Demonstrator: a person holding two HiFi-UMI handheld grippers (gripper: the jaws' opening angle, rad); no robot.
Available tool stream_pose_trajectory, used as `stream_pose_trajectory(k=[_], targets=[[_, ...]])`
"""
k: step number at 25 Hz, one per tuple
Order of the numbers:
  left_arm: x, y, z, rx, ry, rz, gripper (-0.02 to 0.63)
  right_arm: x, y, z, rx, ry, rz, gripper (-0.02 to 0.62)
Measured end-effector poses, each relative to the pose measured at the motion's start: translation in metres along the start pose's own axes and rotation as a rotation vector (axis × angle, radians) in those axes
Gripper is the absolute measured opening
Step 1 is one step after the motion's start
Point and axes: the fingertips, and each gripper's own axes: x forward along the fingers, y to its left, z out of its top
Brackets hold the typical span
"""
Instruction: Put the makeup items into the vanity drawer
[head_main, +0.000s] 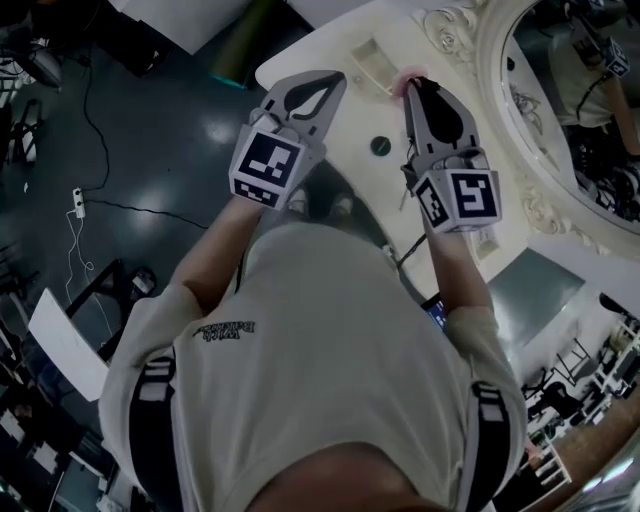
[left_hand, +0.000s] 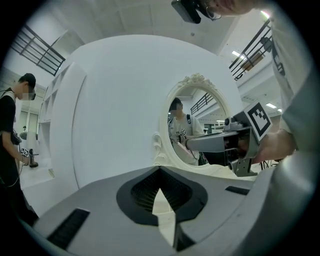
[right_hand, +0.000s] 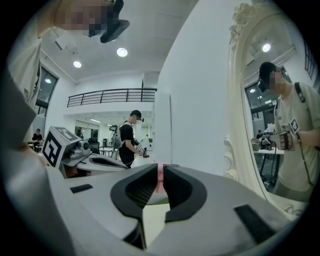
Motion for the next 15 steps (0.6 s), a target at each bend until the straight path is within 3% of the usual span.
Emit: stream_pose_trajectory(k=[4, 9, 15], targets=[[0.031, 0.011, -0.023, 0.004, 0.047, -0.01, 0.014, 0.033, -0.018, -0.028, -0.004, 0.071, -0.013, 0.04], [0.065, 0.035, -0.055, -0.132, 0.045, -0.017, 0.013, 0.078, -0.04, -0.074, -0.083, 0.163, -0.042, 0.039], [0.106, 0.054, -0.108, -0.138, 0.13, -0.012, 0.014, 0.12, -0.06, -0.142, -0.046, 0.302, -0.056, 0.04]])
